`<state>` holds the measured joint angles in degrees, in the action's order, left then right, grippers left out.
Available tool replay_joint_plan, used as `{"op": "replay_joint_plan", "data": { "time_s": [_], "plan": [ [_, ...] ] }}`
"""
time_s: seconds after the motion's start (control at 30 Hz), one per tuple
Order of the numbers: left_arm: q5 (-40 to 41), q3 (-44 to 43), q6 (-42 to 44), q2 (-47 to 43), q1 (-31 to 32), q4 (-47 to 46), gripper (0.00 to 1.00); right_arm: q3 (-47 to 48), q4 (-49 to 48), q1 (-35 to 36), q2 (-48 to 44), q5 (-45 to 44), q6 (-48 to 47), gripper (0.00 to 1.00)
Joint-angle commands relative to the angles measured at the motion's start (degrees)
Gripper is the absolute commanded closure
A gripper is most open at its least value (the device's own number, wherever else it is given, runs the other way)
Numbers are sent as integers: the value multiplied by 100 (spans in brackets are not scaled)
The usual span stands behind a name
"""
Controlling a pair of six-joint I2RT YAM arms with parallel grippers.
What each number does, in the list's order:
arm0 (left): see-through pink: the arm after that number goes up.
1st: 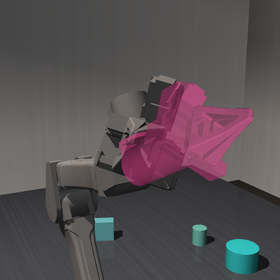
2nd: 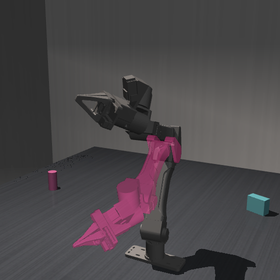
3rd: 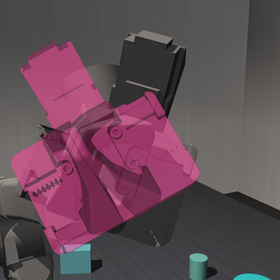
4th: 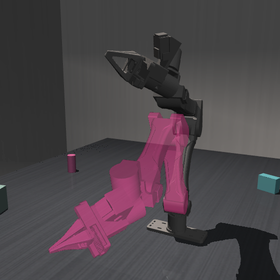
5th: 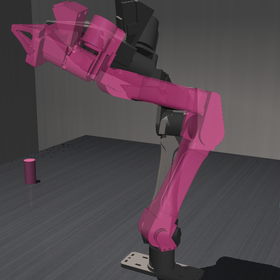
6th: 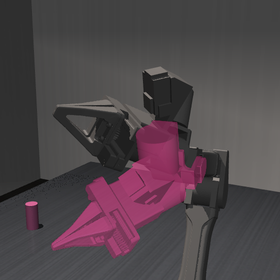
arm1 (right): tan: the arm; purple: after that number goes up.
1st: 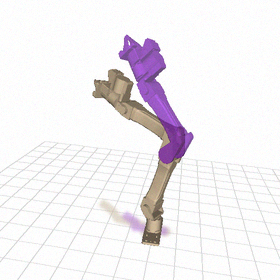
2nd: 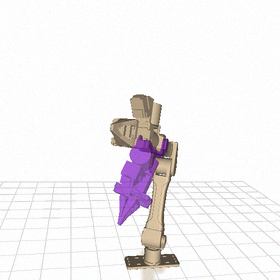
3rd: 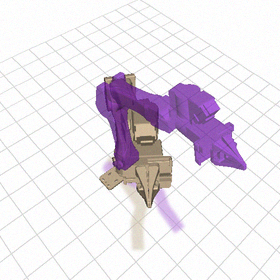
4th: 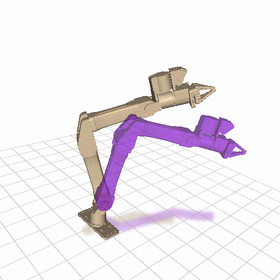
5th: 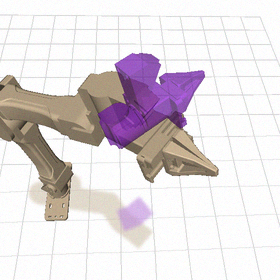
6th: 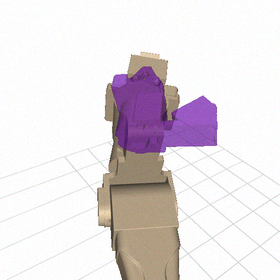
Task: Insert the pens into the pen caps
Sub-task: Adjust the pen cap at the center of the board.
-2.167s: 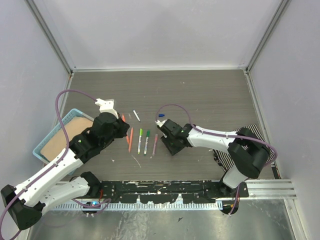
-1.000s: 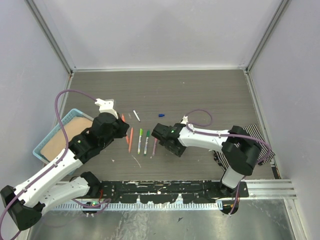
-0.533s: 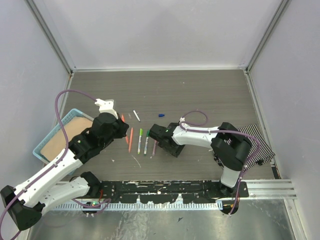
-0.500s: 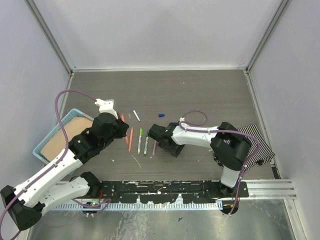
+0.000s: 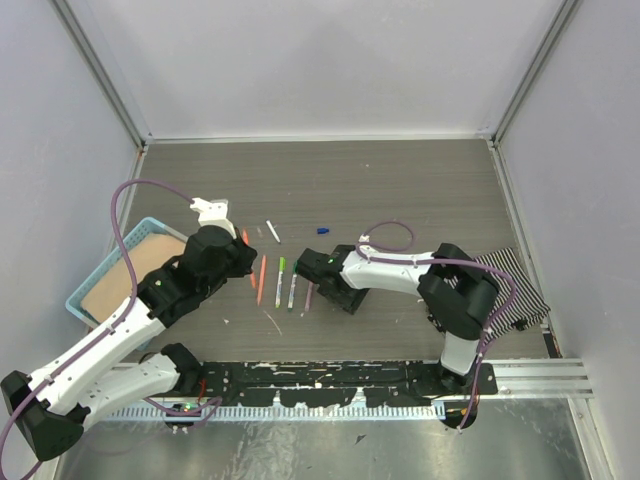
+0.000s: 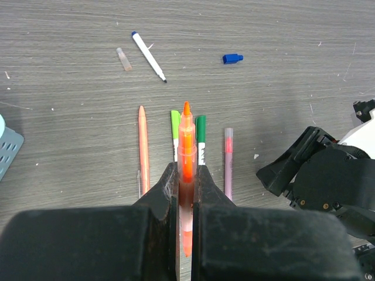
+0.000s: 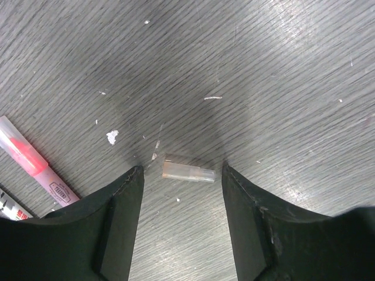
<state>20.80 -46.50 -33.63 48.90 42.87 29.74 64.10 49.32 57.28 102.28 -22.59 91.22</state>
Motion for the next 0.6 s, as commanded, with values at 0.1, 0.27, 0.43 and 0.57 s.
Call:
{"op": "replay_joint_plan", "data": {
  "time_s": [0.1,0.27,0.43,0.57],
  "plan": [
    [130,54,58,-35,-31,-81,94,162,271,25,199,-297,187,44],
    [125,45,67,-2,-25,-110,94,165,280,21,231,-311,169,48],
    [93,36,67,55,-25,-155,94,108,157,26,184,-372,-10,57],
    [92,25,70,58,-25,-153,94,-95,-10,25,55,-407,-57,60]
  ]
}}
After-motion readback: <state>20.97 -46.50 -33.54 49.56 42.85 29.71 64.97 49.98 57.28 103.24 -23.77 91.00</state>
